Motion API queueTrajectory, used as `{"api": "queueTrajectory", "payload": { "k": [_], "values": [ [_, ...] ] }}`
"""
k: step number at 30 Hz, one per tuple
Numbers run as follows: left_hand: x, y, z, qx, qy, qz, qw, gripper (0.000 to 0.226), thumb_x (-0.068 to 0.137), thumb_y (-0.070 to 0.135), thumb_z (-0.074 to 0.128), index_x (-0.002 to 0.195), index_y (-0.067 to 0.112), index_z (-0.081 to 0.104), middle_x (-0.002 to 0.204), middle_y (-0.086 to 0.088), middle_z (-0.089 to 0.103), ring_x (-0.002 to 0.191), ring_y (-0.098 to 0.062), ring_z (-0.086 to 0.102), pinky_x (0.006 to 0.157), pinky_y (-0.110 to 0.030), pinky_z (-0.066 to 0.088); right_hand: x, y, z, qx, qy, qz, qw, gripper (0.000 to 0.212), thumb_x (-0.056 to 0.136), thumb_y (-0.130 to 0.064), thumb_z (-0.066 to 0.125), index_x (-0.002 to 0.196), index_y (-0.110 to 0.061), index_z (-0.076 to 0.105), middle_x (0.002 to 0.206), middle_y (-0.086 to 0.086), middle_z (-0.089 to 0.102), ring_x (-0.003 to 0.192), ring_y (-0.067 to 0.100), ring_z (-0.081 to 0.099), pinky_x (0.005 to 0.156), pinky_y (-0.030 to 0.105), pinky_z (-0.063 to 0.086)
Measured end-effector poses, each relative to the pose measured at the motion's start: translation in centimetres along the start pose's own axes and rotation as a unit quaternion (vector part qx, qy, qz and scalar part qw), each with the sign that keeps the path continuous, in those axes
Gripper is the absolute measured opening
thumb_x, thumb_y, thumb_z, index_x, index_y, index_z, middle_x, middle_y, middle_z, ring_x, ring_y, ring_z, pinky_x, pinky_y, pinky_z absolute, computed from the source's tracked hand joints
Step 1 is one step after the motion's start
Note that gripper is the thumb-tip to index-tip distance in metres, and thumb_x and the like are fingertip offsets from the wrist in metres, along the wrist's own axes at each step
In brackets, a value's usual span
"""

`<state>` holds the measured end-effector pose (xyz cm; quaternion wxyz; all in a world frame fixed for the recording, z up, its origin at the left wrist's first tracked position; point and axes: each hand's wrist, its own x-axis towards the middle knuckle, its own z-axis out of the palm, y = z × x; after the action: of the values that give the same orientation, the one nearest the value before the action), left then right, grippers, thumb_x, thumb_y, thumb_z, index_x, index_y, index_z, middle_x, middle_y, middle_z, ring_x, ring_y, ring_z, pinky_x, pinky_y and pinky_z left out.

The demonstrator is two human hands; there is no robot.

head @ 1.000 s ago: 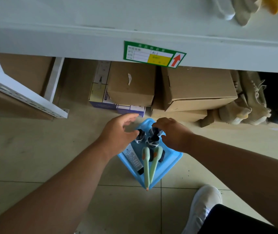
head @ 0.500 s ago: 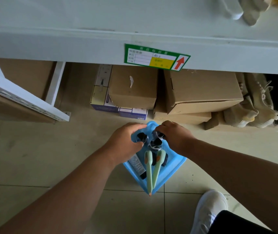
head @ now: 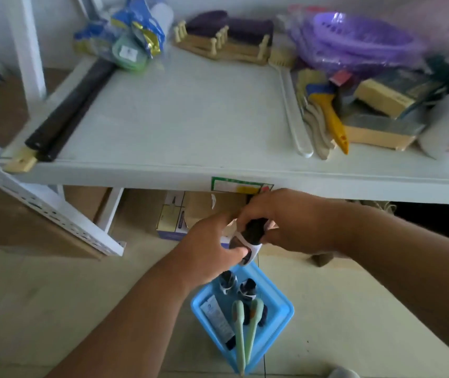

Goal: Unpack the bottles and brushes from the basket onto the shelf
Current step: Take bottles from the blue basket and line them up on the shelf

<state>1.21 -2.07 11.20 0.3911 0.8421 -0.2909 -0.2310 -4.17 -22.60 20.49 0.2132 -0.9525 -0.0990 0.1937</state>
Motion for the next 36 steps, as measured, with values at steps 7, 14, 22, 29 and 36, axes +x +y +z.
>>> {"api": "queueTrajectory", "payload": {
  "k": [7, 14, 22, 29, 36],
  "values": [
    [-2.5, 7.5, -5.6, -0.008, -0.031, 0.031, 0.999, 0.026, 0.079, 0.038, 0.082, 0.103, 0.047, 0.074, 0.091, 0.021, 0.082, 0.081, 0.007, 0.074, 0.081, -0.028, 0.063, -5.3, -5.5, -8.4, 0.002, 0.006, -0.051, 0.999, 0.038, 0.091, -0.018, 0.073, 0.116, -0.046, 0.066, 0.115, -0.025, 0.067, 0.106, -0.005, 0.063, 0.096, 0.029, 0.056],
    [-3.7, 13.1, -10.8, -0.028, -0.008, 0.038, 0.999, 0.039, 0.072, 0.042, 0.085, 0.11, 0.046, 0.08, 0.101, 0.023, 0.086, 0.095, 0.006, 0.081, 0.092, -0.026, 0.066, -8.4, -9.6, -14.5, 0.071, 0.069, -0.063, 0.993, 0.053, 0.089, -0.008, 0.072, 0.126, -0.045, 0.064, 0.119, -0.019, 0.071, 0.107, -0.002, 0.067, 0.098, 0.026, 0.057],
    [1.3, 16.2, -18.1, -0.159, 0.191, 0.115, 0.962, 0.035, 0.075, 0.023, 0.092, 0.109, 0.023, 0.084, 0.103, -0.005, 0.089, 0.097, -0.023, 0.083, 0.084, -0.035, 0.066, -3.7, -10.0, -16.4, 0.263, 0.293, -0.087, 0.915, 0.054, 0.091, -0.008, 0.079, 0.135, -0.034, 0.061, 0.118, -0.005, 0.076, 0.107, 0.013, 0.073, 0.095, 0.041, 0.062],
    [7.1, 15.4, -22.3, -0.189, 0.207, 0.123, 0.952, 0.034, 0.095, 0.006, 0.083, 0.103, 0.039, 0.083, 0.104, 0.014, 0.088, 0.1, -0.003, 0.079, 0.102, -0.037, 0.06, 2.3, -6.8, -16.1, 0.189, 0.32, 0.014, 0.928, 0.054, 0.092, -0.027, 0.079, 0.14, -0.039, 0.057, 0.119, -0.011, 0.069, 0.103, 0.008, 0.07, 0.09, 0.028, 0.061],
    [10.1, 11.4, -22.7, -0.172, 0.147, 0.072, 0.971, 0.048, 0.107, 0.012, 0.066, 0.101, 0.058, 0.081, 0.126, 0.008, 0.084, 0.122, -0.015, 0.074, 0.117, -0.048, 0.054, 9.5, -4.9, -14.5, 0.196, 0.357, 0.039, 0.912, 0.026, 0.09, -0.023, 0.078, 0.114, -0.031, 0.072, 0.1, -0.006, 0.078, 0.088, 0.015, 0.074, 0.081, 0.037, 0.061]
  ]
}}
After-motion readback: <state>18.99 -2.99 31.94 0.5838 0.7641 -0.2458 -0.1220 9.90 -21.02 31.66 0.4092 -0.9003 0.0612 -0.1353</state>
